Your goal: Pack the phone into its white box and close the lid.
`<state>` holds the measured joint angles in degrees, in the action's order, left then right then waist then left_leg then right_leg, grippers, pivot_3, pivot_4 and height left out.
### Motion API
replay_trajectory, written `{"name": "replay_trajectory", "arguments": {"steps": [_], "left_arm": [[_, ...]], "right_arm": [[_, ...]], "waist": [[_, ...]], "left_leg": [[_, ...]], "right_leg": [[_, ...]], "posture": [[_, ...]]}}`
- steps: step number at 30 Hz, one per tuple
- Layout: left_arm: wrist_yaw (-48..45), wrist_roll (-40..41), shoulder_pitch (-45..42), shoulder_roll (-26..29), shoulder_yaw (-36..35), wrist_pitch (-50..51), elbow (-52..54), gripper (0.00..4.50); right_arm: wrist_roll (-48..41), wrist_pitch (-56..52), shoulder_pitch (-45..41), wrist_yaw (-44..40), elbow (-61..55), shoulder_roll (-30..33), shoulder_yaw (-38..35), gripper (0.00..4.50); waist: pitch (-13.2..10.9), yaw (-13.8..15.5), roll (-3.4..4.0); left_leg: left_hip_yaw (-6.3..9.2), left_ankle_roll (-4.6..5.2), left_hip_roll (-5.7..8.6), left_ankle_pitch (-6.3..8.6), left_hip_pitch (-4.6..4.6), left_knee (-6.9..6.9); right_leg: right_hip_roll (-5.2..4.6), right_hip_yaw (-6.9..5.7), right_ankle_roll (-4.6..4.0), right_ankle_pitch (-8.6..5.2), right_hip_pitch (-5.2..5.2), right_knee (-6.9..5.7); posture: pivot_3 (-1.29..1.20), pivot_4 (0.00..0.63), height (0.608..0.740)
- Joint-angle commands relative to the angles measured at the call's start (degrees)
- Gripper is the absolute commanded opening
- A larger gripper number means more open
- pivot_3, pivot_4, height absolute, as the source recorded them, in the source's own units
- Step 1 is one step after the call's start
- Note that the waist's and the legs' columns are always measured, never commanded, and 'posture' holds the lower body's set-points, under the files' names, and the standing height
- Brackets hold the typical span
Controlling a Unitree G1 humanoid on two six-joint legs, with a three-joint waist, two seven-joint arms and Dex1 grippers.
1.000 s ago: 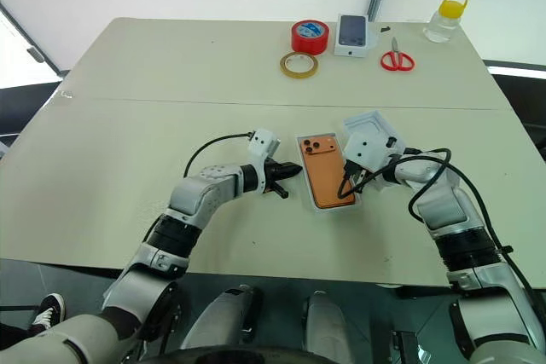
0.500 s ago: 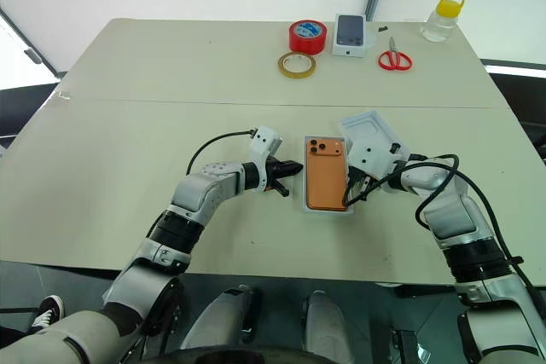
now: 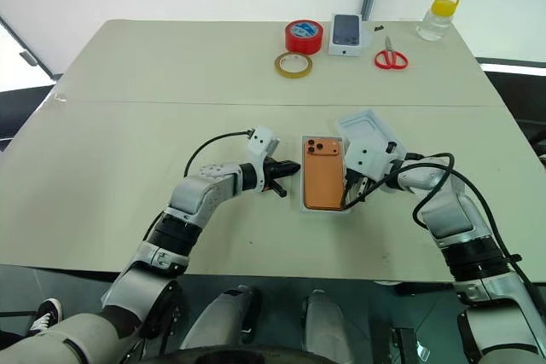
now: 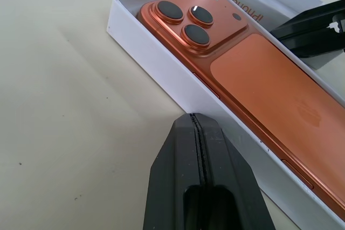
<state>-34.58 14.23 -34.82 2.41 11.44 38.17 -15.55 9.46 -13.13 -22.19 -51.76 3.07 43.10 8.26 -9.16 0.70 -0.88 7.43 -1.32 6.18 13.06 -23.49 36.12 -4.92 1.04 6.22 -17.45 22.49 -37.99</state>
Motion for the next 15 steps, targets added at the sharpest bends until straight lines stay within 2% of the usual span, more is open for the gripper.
{"name": "replay_trajectory", "arguments": {"steps": [1,8,15], "left_arm": [[-0.48,0.75,0.11,0.73,-1.0,-0.59,2.88,0.01],[-0.5,1.59,0.55,3.73,-3.58,-0.47,4.19,0.01],[-0.05,2.03,0.23,4.66,-5.11,-0.37,4.7,0.01]], "right_arm": [[-0.35,1.23,-0.29,-0.77,0.46,1.48,-0.23,0.04],[1.18,4.6,-2.84,1.59,5.82,1.84,-0.12,0.04],[3.02,5.93,-7.6,5.76,11.44,-1.83,1.41,0.04]], "waist": [[0.0,0.02,0.0],[0.0,-0.11,0.0],[0.0,-0.24,0.0]], "left_leg": [[0.0,0.0,0.0,0.0,0.0,0.0],[0.0,-0.02,0.0,-0.01,0.02,0.01],[-0.01,-0.03,0.0,-0.02,0.02,0.01]], "right_leg": [[0.0,0.0,0.0,0.0,0.0,0.0],[0.01,0.01,-0.01,0.0,0.01,-0.06],[0.01,0.03,-0.01,0.0,0.02,-0.07]], "posture": [[0.0,0.15,0.74],[0.0,0.15,0.74],[0.0,0.15,0.74]]}}
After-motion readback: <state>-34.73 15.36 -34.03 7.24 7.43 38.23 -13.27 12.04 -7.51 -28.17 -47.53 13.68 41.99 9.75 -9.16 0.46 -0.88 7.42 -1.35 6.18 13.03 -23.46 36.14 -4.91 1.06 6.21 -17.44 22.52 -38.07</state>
